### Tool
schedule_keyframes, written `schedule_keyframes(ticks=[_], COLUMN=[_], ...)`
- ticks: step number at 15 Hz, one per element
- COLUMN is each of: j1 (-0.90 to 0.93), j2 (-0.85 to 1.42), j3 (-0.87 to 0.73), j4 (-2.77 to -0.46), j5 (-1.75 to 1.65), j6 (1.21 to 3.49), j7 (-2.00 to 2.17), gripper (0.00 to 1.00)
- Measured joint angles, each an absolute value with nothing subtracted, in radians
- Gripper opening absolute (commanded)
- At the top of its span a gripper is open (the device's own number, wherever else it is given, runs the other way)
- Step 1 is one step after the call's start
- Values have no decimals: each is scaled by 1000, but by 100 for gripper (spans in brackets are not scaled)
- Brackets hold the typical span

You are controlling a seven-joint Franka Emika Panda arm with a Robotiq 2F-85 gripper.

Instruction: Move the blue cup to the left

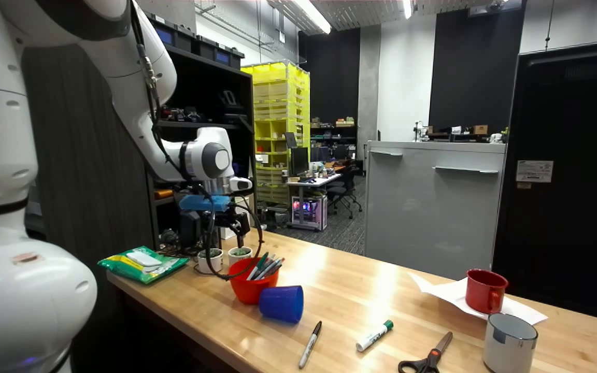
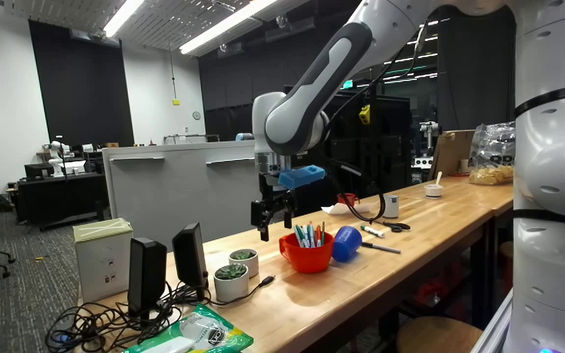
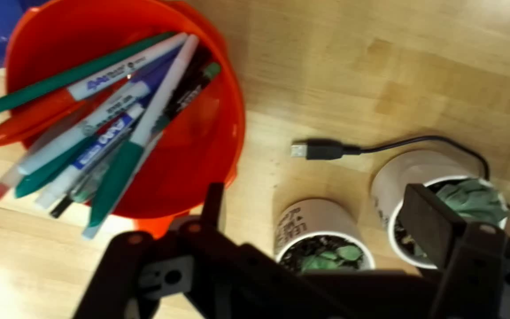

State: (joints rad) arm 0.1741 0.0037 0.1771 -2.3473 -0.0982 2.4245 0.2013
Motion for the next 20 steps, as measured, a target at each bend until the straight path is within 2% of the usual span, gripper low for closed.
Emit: schedule_keyframes(ticks=[7, 20], j1=[69, -39], j2=[-30, -71], j3=[69, -37], j4=[-2310, -2292], j5=[-128, -158], j6=[2387, 2271], j7=[187, 149], gripper=[100, 100])
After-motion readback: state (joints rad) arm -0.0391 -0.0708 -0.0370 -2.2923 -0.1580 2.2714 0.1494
